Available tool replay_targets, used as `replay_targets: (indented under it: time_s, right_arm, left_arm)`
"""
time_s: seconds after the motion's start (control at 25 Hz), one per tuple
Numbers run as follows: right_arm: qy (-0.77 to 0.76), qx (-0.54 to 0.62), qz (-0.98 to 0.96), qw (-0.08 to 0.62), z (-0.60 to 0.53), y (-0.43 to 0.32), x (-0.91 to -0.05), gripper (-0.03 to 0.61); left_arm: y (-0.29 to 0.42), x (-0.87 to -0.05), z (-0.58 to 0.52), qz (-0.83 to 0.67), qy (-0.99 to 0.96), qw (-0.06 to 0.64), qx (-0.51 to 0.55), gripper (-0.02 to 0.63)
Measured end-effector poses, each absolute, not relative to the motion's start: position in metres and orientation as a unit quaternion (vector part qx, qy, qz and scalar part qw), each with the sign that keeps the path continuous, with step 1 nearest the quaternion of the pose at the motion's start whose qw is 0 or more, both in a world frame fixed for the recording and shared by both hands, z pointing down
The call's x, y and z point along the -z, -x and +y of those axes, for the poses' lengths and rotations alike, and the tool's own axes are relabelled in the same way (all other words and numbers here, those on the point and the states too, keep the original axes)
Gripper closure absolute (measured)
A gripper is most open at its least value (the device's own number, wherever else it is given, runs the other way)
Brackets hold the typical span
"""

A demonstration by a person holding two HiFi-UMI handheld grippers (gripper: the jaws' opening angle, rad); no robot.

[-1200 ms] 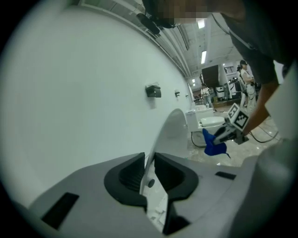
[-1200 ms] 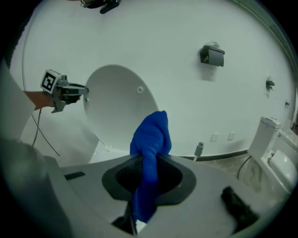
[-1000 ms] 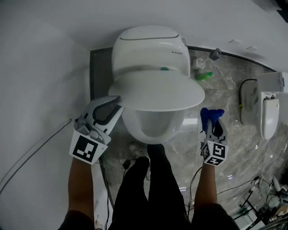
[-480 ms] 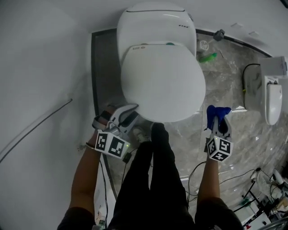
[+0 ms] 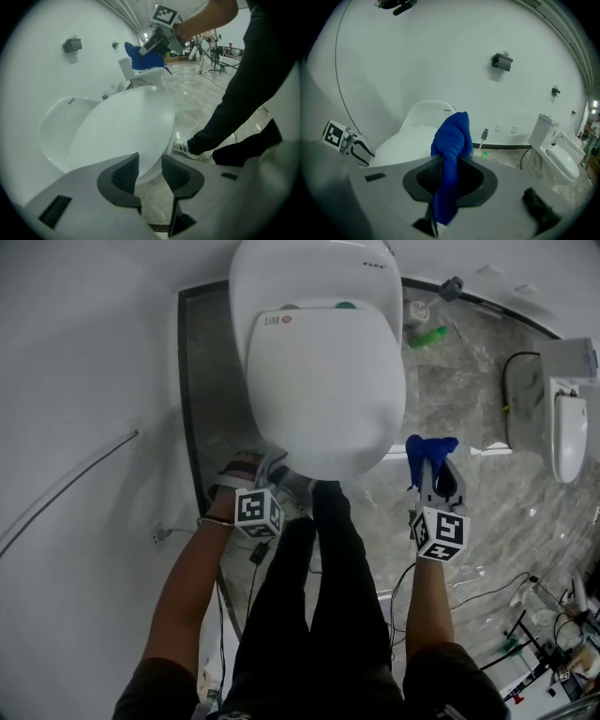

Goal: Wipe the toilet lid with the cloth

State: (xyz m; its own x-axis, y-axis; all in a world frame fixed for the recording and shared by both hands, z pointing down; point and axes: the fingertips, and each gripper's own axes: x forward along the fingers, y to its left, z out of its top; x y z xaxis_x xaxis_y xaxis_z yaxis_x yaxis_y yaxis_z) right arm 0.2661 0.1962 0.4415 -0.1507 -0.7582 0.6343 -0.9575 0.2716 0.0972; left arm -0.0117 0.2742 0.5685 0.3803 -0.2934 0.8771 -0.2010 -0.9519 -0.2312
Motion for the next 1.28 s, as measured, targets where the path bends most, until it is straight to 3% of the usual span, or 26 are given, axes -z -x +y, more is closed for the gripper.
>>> replay_targets:
  time_s: [0.4, 0.64, 0.76, 0.84, 0.96, 1.28]
  right_arm:
    - [-0.536, -0.178, -0.774, 0.287, 0.179, -0.226, -0.451, 0.515]
    - [-0.508, -0.181, -0.793, 0.284, 0.152, -0.199, -0.449, 0.515]
    - [-0.490, -0.187, -0.803, 0.281, 0.130, -0.186, -0.451, 0.515]
    - [-0.481, -0.201, -0.808, 0.275, 0.116, -0.174, -0.455, 0.515]
    - [-0.479, -0.227, -0.807, 0.261, 0.104, -0.152, -0.460, 0.515]
    - [-0.390, -0.191, -0.858, 0.274, 0.072, -0.057, -0.463, 0.515]
  left_arm:
    - [0.009, -0.611, 0.280, 0.161, 0.810, -0.003, 0.563, 0.459]
    - [0.018, -0.590, 0.297, 0.197, 0.807, -0.132, 0.542, 0.459]
    - [0.024, -0.566, 0.293, 0.272, 0.800, -0.236, 0.480, 0.462]
    - [0.035, -0.543, 0.274, 0.347, 0.786, -0.285, 0.425, 0.520]
    - [0.049, -0.511, 0.234, 0.424, 0.772, -0.267, 0.391, 0.599]
    - [0.069, -0.477, 0.108, 0.555, 0.740, -0.275, 0.263, 0.603]
